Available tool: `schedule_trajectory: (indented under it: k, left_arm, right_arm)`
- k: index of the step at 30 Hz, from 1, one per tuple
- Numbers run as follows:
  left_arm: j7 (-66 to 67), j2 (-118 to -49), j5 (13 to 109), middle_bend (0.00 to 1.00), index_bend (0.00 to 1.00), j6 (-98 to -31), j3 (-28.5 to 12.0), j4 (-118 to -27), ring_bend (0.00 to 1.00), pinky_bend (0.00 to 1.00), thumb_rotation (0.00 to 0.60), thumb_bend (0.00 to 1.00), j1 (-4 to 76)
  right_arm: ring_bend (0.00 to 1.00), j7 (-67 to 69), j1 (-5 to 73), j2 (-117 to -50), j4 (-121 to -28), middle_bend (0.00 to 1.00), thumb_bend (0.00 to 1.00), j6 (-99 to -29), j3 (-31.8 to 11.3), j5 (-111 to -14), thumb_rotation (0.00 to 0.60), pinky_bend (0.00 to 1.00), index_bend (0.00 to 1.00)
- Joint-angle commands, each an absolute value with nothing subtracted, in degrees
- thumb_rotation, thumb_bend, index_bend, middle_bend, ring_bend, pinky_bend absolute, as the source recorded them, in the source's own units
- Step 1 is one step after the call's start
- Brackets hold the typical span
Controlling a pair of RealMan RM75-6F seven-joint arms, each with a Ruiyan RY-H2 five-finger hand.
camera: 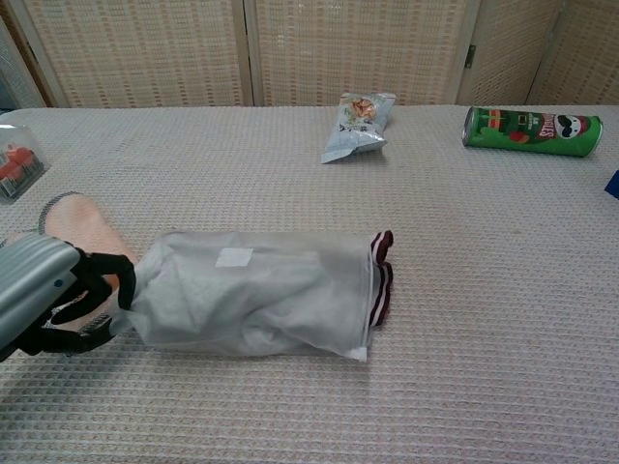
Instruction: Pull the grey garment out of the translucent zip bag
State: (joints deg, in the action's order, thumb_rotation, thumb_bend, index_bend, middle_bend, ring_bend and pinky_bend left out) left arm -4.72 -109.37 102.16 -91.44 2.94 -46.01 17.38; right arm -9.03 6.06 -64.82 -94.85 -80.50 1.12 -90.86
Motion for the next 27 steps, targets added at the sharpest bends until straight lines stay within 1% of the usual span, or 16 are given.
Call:
schedule_trajectory:
  k: [1, 6, 9, 12, 14, 17, 21, 27]
  left_arm:
    - [-5.3, -109.8, 102.1, 1.0, 0.69, -91.8, 3.1, -45.6, 1.0, 1.0, 0.6, 0.47, 17.5]
    - [-6.3, -110.1, 102.1, 1.0, 0.71, -92.5, 3.5, -45.2, 1.0, 1.0, 0.6, 0.52, 17.5]
    - [-6.4, -109.8, 102.3, 1.0, 0.71, -92.5, 3.8, -45.3, 1.0, 1.0, 0.6, 0.52, 17.8]
    - [-6.1, -109.5, 102.4, 1.0, 0.71, -92.4, 4.1, -45.4, 1.0, 1.0, 0.6, 0.52, 17.9]
    - [-6.1, -109.4, 102.3, 1.0, 0.71, -92.2, 4.3, -45.5, 1.0, 1.0, 0.6, 0.52, 17.9]
    - [-6.1, -109.5, 102.2, 1.0, 0.71, -92.0, 4.3, -45.7, 1.0, 1.0, 0.6, 0.52, 18.1]
    - [-5.6, -109.3, 102.4, 1.0, 0.71, -92.2, 4.5, -46.5, 1.0, 1.0, 0.6, 0.51, 18.4]
    - [-4.3, -108.8, 102.6, 1.0, 0.71, -92.2, 4.5, -48.4, 1.0, 1.0, 0.6, 0.51, 18.8]
  right_arm:
    - [0.0, -9.0, 6.1, -64.8, -94.9, 0.0, 0.16, -80.5, 1.1, -90.8, 0.6, 0.0, 0.0]
    - [0.0, -8.5, 6.7, -65.6, -94.3, 0.0, 0.16, -79.7, 0.8, -90.7, 0.6, 0.0, 0.0]
    - [0.0, -4.2, 8.8, -68.8, -90.6, 0.0, 0.16, -78.5, -0.1, -92.1, 0.6, 0.0, 0.0]
    - [0.0, 1.1, 11.0, -72.0, -86.2, 0.0, 0.17, -76.5, -0.6, -92.8, 0.6, 0.0, 0.08]
    - [0.0, 4.7, 12.8, -74.1, -83.7, 0.0, 0.18, -74.2, -1.0, -92.5, 0.6, 0.0, 0.16]
    - [0.0, 8.3, 15.4, -76.3, -81.9, 0.0, 0.22, -71.0, -1.7, -92.1, 0.6, 0.0, 0.24]
    - [0.0, 9.6, 18.9, -79.5, -81.1, 0.0, 0.26, -67.7, -3.1, -91.7, 0.6, 0.0, 0.29]
    - [0.0, 8.7, 21.8, -85.0, -79.8, 0.0, 0.28, -66.6, -4.5, -91.1, 0.6, 0.0, 0.34]
